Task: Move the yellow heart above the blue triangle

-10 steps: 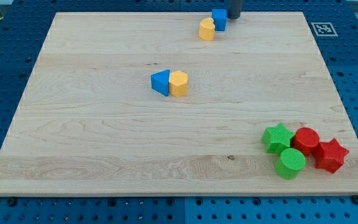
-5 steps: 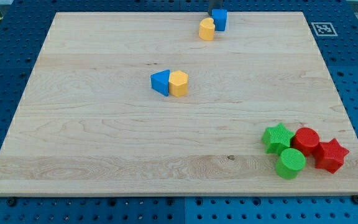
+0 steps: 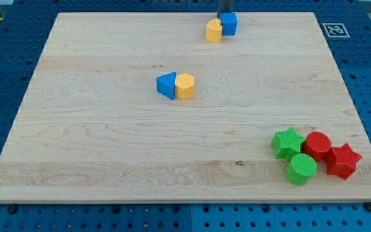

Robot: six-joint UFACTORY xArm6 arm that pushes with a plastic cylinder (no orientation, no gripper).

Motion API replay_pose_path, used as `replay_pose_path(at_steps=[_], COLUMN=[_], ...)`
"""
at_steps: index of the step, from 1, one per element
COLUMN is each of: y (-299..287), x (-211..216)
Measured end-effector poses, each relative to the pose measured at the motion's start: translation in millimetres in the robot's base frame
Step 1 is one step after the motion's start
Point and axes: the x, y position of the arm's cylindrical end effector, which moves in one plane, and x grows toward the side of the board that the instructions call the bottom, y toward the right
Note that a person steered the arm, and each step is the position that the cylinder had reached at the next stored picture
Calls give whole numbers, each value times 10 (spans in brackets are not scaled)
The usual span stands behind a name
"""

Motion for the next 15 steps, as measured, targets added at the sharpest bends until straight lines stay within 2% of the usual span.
replay_pose_path(at_steps=[3,4,5,7,12,15], y=[394,695,777,125,-358,-575], x=[-127,-89,147,246,304,969])
